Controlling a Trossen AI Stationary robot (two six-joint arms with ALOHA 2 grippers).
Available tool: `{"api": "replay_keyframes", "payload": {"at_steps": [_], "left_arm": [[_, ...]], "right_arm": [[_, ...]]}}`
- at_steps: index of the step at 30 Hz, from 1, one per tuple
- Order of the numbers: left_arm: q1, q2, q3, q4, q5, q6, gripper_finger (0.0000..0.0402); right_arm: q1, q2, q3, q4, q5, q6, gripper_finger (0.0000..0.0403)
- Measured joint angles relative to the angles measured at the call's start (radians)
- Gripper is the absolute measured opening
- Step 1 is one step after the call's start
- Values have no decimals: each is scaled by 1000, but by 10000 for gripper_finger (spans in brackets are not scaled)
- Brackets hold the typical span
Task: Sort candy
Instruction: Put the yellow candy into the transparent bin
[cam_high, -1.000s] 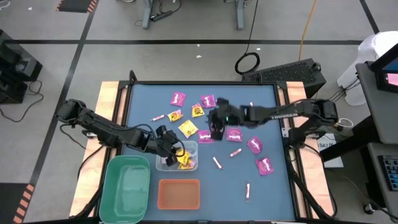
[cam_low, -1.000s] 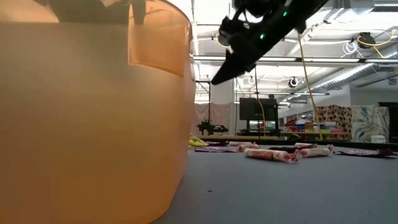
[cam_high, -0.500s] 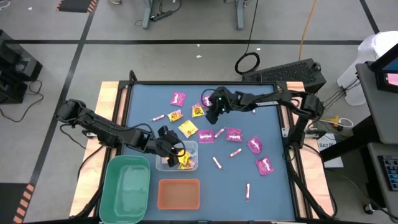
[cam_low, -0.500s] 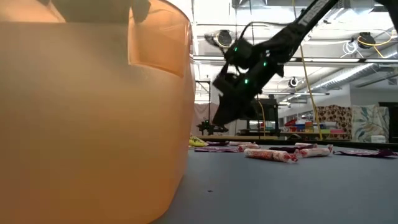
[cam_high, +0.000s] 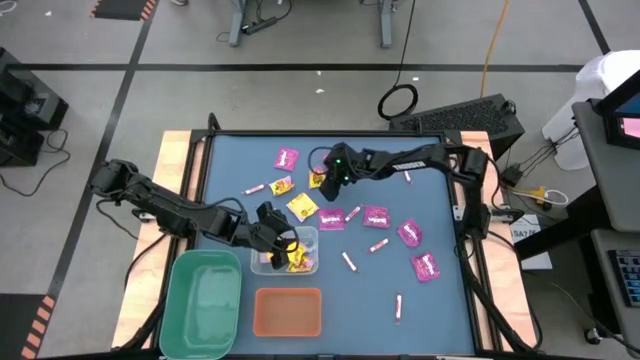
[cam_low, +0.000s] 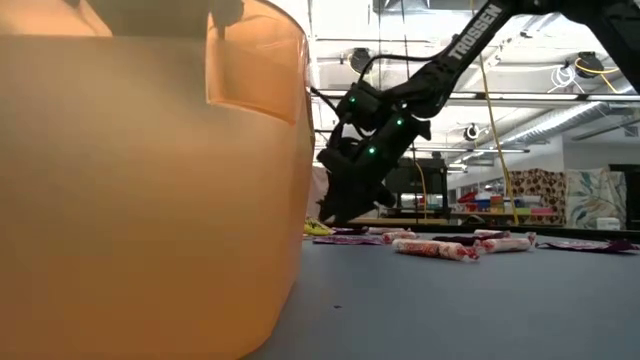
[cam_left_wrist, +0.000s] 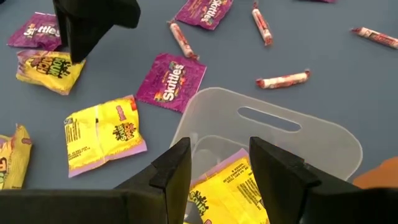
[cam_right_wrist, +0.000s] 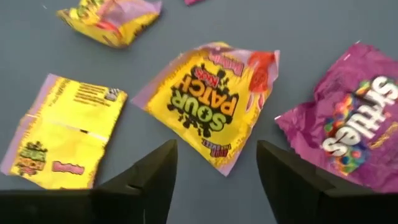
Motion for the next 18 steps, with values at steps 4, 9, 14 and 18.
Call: {"api": "replay_keyframes", "payload": {"at_steps": [4,9,14,18], "left_arm": [[0,0,0,-1,0,18,169],[0,0,0,-1,0,19,169],[0,0,0,-1,0,19,169],[0,0,0,-1,0,25,169]], "right_arm": [[0,1,1,0,11,-5,211],[9,1,1,-4,34,-4,192],[32,1,1,-20,74,9,158],[40,1,1,-21,102,21,140]]}}
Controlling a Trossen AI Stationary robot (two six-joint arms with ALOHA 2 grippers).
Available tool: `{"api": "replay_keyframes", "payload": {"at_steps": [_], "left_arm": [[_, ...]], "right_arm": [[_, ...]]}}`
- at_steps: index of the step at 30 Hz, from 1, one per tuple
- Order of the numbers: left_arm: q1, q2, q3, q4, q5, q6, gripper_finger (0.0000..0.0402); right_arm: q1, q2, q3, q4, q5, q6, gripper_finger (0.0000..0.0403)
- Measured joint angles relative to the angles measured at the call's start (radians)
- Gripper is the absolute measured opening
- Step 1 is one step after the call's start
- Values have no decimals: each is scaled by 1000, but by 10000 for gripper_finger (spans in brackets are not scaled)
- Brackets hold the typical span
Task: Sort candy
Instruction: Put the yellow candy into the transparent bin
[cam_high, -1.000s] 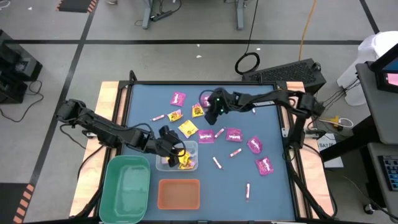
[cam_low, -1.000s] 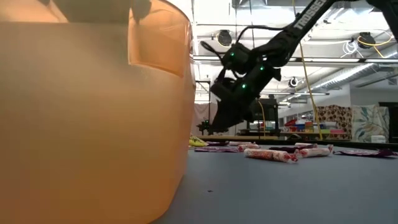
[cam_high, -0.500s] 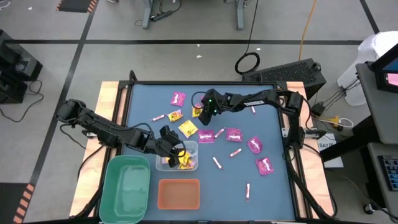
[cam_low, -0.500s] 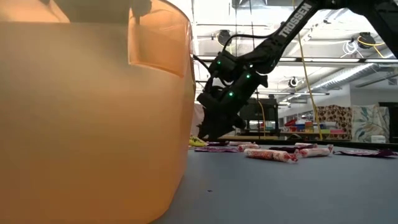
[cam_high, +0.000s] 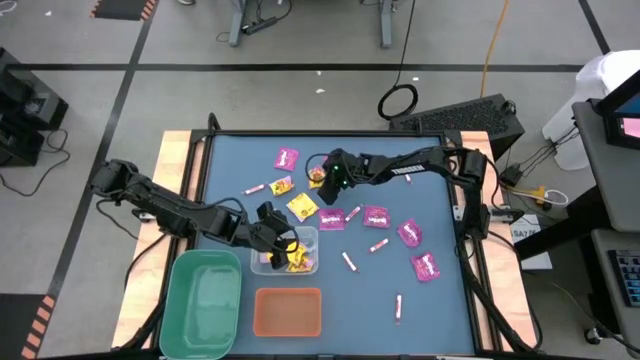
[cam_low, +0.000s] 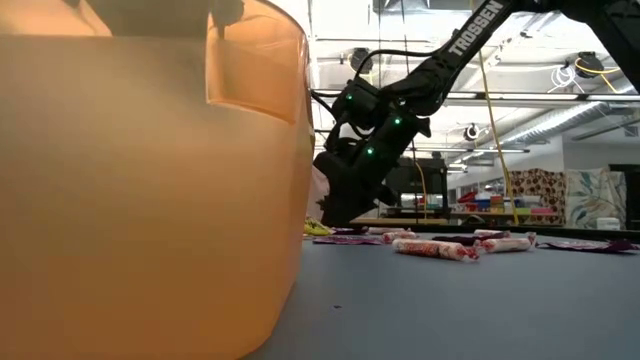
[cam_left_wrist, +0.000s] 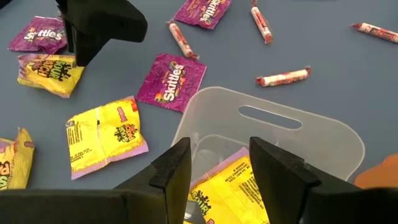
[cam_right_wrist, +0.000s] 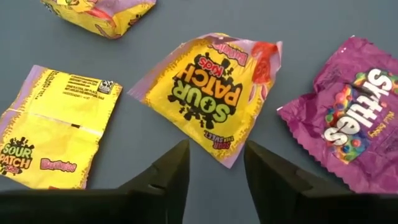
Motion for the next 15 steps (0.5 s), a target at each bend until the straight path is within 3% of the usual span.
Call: {"api": "replay_keyframes", "payload": {"at_steps": [15], "left_arm": [[0,0,0,3,0,27,169]], "right_arm": [[-3,70,4,52,-24,8,115]]}}
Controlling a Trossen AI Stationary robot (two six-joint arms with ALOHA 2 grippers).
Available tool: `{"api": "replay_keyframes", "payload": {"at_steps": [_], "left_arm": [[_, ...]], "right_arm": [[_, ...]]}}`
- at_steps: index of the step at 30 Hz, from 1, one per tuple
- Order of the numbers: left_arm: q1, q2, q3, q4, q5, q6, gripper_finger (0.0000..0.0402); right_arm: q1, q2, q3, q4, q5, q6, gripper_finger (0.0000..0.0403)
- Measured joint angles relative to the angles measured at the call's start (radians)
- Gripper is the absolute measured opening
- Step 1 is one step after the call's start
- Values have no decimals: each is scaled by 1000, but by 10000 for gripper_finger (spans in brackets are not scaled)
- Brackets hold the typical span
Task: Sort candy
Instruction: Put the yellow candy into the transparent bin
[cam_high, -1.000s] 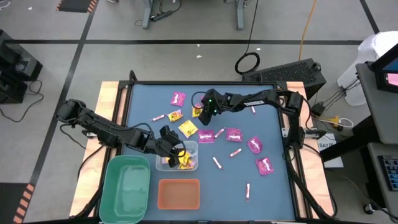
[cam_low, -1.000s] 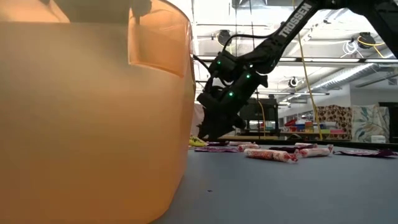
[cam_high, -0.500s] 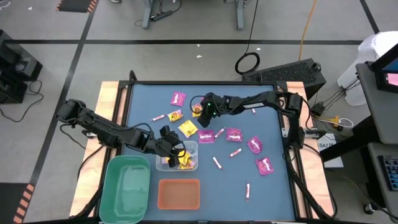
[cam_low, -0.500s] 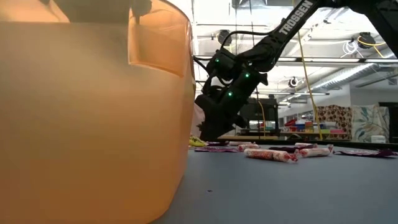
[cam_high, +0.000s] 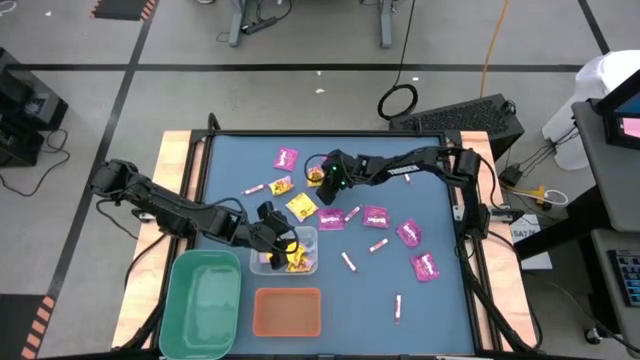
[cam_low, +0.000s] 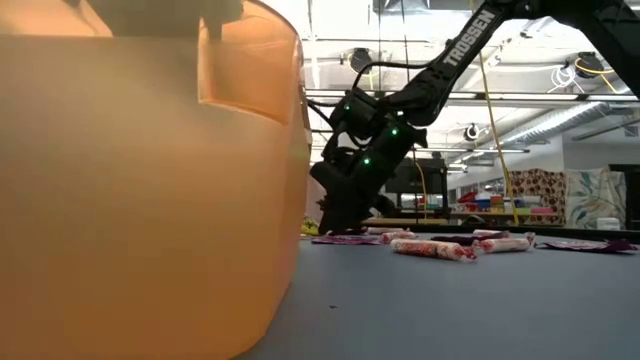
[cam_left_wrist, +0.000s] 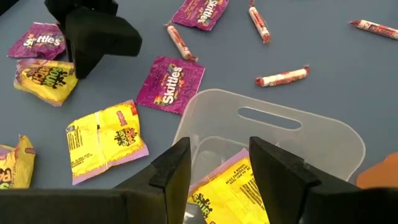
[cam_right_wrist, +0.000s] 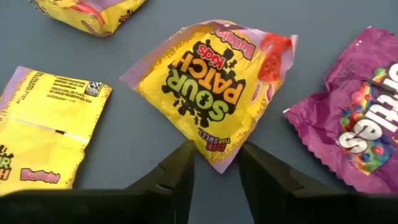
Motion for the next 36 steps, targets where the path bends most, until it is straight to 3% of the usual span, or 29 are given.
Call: {"api": "replay_keyframes", "payload": {"at_steps": [8,15,21,29,36], "left_arm": [[0,0,0,-3,1,27,169],[0,0,0,-3,1,27,169],[0,0,0,-3,2,27,169],[0,0,0,0,5,25,169],[0,0,0,0,5,19,169]], "right_arm": [[1,12,-1,7,-18,-68,8],[19,-18,-4,-20,-22,-93,1],[84,-118,-8,-216,-50,-92,0],[171,-177,-7,-461,46,6,0],[209,-178,-6,-514,105,35,0]]}}
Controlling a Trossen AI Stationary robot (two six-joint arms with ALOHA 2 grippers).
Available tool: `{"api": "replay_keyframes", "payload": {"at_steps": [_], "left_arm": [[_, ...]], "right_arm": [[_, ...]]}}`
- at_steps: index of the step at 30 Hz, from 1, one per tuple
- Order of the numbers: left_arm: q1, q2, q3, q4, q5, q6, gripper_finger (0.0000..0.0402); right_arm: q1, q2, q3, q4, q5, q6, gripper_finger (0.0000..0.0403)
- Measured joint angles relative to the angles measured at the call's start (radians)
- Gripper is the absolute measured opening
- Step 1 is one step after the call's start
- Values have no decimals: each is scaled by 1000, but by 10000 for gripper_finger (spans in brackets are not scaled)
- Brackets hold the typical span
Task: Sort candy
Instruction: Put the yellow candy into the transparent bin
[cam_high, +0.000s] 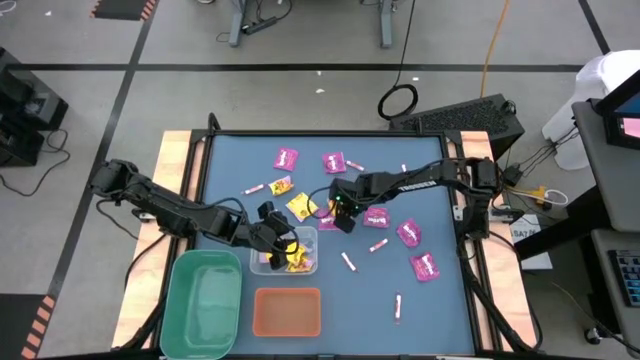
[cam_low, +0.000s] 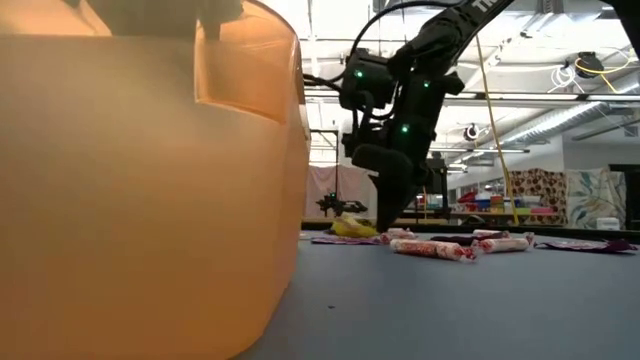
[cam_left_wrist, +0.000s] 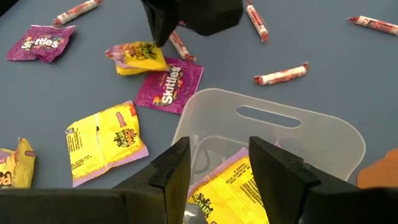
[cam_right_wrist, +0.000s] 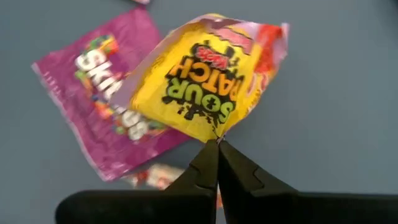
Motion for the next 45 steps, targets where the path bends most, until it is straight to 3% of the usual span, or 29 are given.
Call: {"api": "replay_keyframes", "payload": {"at_steps": [5,13,17,32,41,45], "left_arm": [[0,0,0,0,0,-1,169],[0,0,0,-2,0,0,169],[0,0,0,-3,0,0,169],[0,0,0,-4,0,6,169],[0,0,0,-4,0,8,169],[0,0,0,-4,0,8,169]], "right_arm": [[-5,0,0,7,-6,17,18],[-32,-1,0,48,-37,-27,123],[-36,-1,0,68,-31,-53,155],[-76,33,2,98,-77,-56,162],[-76,-33,1,68,19,-50,173],[-82,-8,1,82,-1,-70,187]]}}
